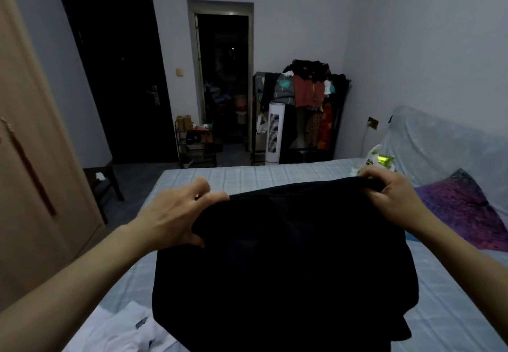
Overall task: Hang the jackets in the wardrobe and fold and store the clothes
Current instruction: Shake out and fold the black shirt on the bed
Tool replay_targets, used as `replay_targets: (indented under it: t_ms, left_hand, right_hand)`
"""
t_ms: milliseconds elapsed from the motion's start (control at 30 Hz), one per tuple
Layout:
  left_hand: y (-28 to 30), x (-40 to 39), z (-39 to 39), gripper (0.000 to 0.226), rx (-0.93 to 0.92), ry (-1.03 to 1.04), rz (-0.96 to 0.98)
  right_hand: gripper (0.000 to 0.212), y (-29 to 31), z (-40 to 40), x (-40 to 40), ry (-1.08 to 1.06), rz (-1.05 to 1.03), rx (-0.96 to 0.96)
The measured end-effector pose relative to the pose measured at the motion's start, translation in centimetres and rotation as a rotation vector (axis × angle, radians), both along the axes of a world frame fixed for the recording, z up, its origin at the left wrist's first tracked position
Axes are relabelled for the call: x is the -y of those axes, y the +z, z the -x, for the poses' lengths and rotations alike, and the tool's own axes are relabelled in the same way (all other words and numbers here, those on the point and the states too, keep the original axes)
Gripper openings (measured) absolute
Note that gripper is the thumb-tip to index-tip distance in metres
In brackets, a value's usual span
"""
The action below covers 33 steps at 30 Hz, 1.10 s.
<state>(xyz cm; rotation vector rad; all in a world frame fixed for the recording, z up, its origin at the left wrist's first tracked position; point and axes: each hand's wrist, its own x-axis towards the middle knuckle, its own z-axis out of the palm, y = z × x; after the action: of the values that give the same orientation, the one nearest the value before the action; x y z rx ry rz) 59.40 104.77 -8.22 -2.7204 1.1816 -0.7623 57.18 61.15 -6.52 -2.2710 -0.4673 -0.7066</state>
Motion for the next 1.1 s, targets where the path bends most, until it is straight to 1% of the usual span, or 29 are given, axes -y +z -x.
replay_targets:
  t_ms: [67,133,233,333,367,433,533,600,633,700,767,800,867,967,1033,1100]
  left_hand:
    - [-0.7,0.3,0.2,0.073,0.126,-0.126,0.058]
    - [-1.3,1.0,0.3,0.044,0.154,-0.177,0.156]
    - [-1.8,1.9,0.2,0.024,0.075,-0.160,0.350]
    - [-1.5,2.6,-0.2,0.021,-0.115,-0.162,0.586]
    - [-1.6,2.6,-0.3,0.022,-0.175,-0.172,0.672]
    - [-2.0,2.4,-0.5,0.024,-0.237,-0.168,0.784]
    - [-2.7,2.1,-0.5,0.019,-0.235,-0.162,0.786]
    - [-2.9,1.9,-0.4,0.016,-0.209,-0.179,0.769]
    - [-2.9,1.7,-0.3,0.016,-0.193,-0.183,0.762]
    - [-3.0,1.3,0.0,0.016,-0.156,-0.203,0.738]
    - [-3.0,1.1,0.2,0.016,-0.114,-0.235,0.721]
    - [-2.9,1.1,0.3,0.016,-0.096,-0.243,0.720]
    - [-2.7,1.3,0.3,0.016,-0.070,-0.254,0.732]
    - [-2.6,1.0,0.0,0.015,-0.040,-0.265,0.727]
    - [-2.6,0.7,-0.1,0.014,-0.036,-0.280,0.719]
    - [-2.6,0.7,-0.3,0.017,-0.018,-0.308,0.707]
  right_hand:
    - [0.020,-0.4,0.0,0.0,-0.007,0.003,0.025]
    - [0.023,-0.9,0.0,-0.1,-0.027,0.003,0.053]
    - [0.032,-2.1,0.1,-0.4,-0.033,0.005,0.113]
    - [0.051,-3.3,0.8,-1.3,0.012,-0.052,0.032]
    - [0.053,-3.6,1.0,-1.7,0.031,-0.054,0.017]
    - [0.047,-4.3,1.4,-2.6,0.074,-0.018,0.029]
    - [0.036,-4.9,1.9,-3.6,0.144,0.052,0.038]
    - [0.037,-5.1,2.3,-3.7,0.212,0.093,0.003]
    - [0.041,-5.2,2.4,-3.6,0.247,0.134,-0.005]
    - [0.056,-5.7,2.4,-3.5,0.279,0.273,0.042]
    - [0.074,-6.3,2.1,-3.5,0.259,0.412,0.115]
    - [0.077,-6.5,2.0,-3.6,0.234,0.459,0.165]
    - [0.067,-6.9,1.6,-4.0,0.172,0.495,0.290]
    - [0.037,-7.1,1.3,-4.9,0.099,0.441,0.431]
    - [0.024,-6.9,1.0,-5.3,0.056,0.382,0.457]
    - [0.016,-6.7,0.4,-5.6,0.022,0.289,0.446]
